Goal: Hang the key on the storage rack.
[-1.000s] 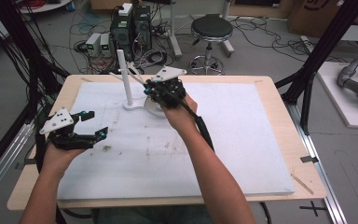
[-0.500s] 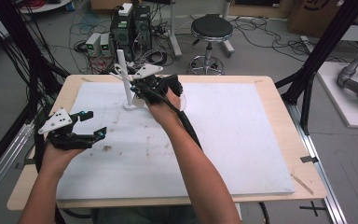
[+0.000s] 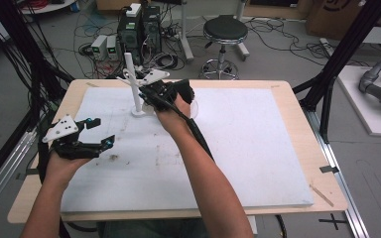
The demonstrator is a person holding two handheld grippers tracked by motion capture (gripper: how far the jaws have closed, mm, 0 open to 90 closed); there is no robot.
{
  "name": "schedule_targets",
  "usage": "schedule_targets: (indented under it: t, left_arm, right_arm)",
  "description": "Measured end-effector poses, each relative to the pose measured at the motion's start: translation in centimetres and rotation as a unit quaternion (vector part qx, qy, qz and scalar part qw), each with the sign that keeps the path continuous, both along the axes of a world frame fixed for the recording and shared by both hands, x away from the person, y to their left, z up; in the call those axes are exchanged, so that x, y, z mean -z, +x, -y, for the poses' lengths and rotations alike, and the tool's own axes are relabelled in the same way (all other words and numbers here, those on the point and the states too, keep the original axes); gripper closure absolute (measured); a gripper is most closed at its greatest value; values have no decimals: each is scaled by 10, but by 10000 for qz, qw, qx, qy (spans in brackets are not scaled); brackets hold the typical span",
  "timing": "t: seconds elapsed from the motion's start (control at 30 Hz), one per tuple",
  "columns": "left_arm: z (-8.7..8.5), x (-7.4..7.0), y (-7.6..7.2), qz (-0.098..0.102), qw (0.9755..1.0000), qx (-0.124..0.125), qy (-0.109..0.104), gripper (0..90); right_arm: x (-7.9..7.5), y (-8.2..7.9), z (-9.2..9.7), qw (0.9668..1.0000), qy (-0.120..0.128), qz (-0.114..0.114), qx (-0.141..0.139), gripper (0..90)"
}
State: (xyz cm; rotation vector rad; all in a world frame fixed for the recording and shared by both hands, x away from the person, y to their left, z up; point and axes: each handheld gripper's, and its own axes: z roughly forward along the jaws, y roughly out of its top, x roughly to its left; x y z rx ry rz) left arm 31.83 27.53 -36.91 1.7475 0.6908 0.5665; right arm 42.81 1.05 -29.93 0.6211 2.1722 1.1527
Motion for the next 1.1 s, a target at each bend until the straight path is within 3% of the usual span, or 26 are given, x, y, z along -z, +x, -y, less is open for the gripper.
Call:
schedule_targets:
  t: [0.33, 0.43, 0.73, 0.97, 1.1]
  left_arm:
    - [1, 1, 1, -12, 10000, 28, 12, 189]
    - [1, 1, 1, -16, 10000, 32, 17, 189]
    - [1, 1, 1, -13, 10000, 31, 46, 189]
    - [1, -1, 0, 14, 10000, 12, 72, 189]
    - [3, 0, 1, 16, 9999, 6, 165, 188]
  right_arm:
    - [2, 0, -2, 9999, -24, -48, 128, 804]
    - [1, -3, -3, 9998, 2, 41, 178, 722]
    - [-7, -8, 7, 9996, 162, 119, 178, 673]
    - [-15, -20, 31, 9995, 254, 162, 101, 572]
    - [-16, -32, 56, 9989, 420, 220, 54, 535]
